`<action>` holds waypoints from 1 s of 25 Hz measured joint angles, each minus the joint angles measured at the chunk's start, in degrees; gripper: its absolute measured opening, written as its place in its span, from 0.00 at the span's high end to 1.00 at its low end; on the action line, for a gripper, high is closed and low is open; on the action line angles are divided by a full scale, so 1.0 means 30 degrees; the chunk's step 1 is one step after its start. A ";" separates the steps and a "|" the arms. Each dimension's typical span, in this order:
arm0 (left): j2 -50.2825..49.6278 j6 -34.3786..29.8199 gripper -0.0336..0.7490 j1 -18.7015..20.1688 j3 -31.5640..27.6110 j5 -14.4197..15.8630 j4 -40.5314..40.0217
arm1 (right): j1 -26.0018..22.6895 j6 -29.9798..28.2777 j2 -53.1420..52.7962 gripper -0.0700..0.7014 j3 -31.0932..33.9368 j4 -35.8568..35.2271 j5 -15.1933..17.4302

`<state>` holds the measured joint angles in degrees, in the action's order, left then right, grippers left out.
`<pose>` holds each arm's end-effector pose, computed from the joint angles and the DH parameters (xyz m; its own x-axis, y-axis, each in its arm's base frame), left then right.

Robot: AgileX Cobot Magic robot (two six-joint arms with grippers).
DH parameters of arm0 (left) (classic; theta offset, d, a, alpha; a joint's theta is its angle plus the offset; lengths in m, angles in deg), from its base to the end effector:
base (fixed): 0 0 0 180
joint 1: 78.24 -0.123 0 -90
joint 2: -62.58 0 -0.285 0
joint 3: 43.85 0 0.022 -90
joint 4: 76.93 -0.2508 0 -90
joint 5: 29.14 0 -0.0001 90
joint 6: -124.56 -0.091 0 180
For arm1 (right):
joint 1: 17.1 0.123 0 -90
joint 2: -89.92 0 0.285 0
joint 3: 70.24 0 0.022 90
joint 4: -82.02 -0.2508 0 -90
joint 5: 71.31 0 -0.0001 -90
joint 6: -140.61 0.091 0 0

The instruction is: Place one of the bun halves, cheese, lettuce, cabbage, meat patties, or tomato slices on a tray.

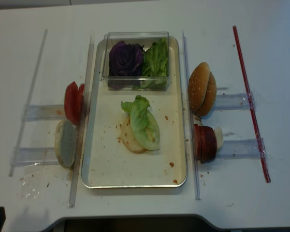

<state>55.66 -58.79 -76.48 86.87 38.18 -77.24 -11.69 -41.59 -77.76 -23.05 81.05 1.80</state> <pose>-0.0109 0.0008 0.2648 -0.5493 0.0774 -0.8320 0.0599 0.9968 0.0532 -0.0067 0.0008 0.2683 -0.6702 -0.0971 -0.7358 -0.1286 0.9916 -0.0137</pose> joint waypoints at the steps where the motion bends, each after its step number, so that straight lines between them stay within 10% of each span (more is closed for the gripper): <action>1: 0.0000 0.0000 0.52 0.0000 0.0000 0.0000 0.0000 | 0.0000 -0.0049 -0.0473 0.41 0.0017 0.0029 0.0000; 25: 0.0000 0.0000 0.52 0.0000 0.0000 0.0000 0.0000 | 0.0000 -0.0172 -0.1823 0.41 0.1107 0.0007 -0.2582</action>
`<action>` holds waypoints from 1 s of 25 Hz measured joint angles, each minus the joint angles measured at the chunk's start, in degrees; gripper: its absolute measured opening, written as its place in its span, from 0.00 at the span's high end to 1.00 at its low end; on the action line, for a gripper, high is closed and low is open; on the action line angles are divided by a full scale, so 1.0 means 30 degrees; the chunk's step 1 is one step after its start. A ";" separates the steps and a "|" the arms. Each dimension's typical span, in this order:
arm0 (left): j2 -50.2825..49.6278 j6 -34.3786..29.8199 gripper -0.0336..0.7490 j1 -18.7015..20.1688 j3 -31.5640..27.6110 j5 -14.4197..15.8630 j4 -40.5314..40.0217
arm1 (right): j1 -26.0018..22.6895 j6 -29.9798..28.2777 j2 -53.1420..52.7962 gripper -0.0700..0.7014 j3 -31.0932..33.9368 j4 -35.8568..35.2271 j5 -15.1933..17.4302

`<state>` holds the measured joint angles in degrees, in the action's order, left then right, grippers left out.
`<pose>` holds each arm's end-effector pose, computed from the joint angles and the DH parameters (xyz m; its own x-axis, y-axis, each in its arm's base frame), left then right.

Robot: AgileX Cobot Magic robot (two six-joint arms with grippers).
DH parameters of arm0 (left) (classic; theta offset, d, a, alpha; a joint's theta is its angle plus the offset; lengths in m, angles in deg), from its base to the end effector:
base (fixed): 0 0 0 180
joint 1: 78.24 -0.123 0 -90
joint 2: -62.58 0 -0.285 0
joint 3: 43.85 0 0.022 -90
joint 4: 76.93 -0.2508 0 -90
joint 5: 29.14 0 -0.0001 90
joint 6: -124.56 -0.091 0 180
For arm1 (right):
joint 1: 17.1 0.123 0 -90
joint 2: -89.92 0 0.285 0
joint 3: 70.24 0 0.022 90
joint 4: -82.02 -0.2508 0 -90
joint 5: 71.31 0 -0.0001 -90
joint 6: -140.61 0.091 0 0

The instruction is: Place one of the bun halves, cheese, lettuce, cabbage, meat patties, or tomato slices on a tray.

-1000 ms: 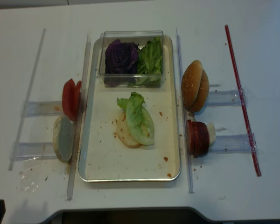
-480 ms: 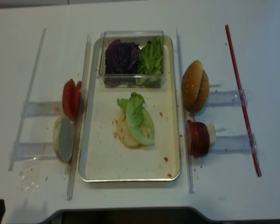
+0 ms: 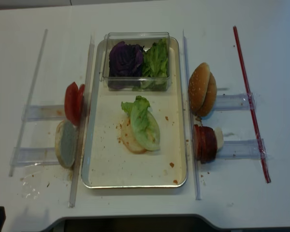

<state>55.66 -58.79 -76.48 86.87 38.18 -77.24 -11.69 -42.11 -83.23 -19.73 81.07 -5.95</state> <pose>-0.0109 0.0008 0.2648 -0.5493 0.0774 -0.8320 0.0599 0.9968 0.0532 -0.0072 0.0007 0.2615 -0.5333 -0.0912 -0.8410 -0.1286 0.9914 -0.0260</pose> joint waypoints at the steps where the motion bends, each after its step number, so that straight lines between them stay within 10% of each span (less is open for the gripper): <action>1: 0.0000 0.0000 0.52 0.0000 0.0000 0.0000 0.0105 | 0.0000 0.0000 0.0000 0.41 0.0000 0.0000 0.0000; 25: 0.0000 0.0000 0.52 0.0000 0.0000 0.0000 0.0000 | -0.1572 0.0041 0.0000 0.41 0.0000 0.0537 0.0000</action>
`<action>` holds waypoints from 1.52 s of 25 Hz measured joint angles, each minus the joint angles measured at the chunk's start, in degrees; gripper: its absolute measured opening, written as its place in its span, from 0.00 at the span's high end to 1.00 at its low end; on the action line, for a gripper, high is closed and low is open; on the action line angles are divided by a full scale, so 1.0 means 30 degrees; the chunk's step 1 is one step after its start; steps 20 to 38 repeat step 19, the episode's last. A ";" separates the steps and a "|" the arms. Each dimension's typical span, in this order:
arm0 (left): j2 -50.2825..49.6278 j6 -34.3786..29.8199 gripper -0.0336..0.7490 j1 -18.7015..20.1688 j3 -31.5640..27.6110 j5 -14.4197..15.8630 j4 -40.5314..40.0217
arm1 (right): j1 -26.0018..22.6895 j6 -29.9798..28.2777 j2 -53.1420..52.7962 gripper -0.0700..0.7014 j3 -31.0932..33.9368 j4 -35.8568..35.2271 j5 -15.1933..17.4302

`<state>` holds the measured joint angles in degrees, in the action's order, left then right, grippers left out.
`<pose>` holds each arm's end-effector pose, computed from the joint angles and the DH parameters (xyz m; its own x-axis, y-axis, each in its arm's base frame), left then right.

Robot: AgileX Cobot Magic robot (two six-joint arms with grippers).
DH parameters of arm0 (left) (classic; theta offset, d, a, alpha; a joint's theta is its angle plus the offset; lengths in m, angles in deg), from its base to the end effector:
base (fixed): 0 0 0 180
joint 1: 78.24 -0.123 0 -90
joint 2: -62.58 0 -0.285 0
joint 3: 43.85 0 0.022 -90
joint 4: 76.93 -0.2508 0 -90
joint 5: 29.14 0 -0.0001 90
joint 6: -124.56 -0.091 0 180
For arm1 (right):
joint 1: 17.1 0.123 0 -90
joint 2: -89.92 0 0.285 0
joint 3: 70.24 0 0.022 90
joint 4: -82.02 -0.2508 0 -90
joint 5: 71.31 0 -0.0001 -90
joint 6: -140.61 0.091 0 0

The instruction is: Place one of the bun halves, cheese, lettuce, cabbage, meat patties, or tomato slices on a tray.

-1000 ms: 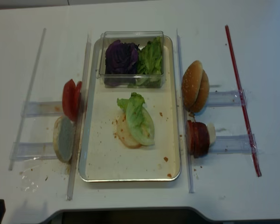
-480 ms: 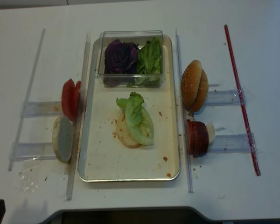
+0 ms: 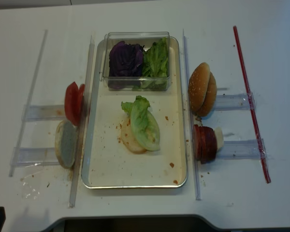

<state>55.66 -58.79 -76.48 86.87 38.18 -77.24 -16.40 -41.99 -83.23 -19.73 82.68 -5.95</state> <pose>-0.0109 0.0008 0.2648 -0.5493 0.0774 -0.8320 0.0599 0.9968 0.0532 -0.0071 -0.0010 0.2615 -0.5396 -0.0568 -0.8400 -0.0305 0.9984 -0.0479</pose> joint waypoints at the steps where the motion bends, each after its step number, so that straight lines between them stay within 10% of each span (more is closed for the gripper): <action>1: 0.0000 0.0000 0.52 0.0000 0.0000 0.0000 0.0000 | 0.0000 0.0000 0.0000 0.41 0.0000 0.0000 0.0000; 38: 0.0000 0.0000 0.52 0.0000 0.0000 0.0000 0.0000 | 0.0000 0.0000 0.0000 0.42 0.0000 0.0028 0.0000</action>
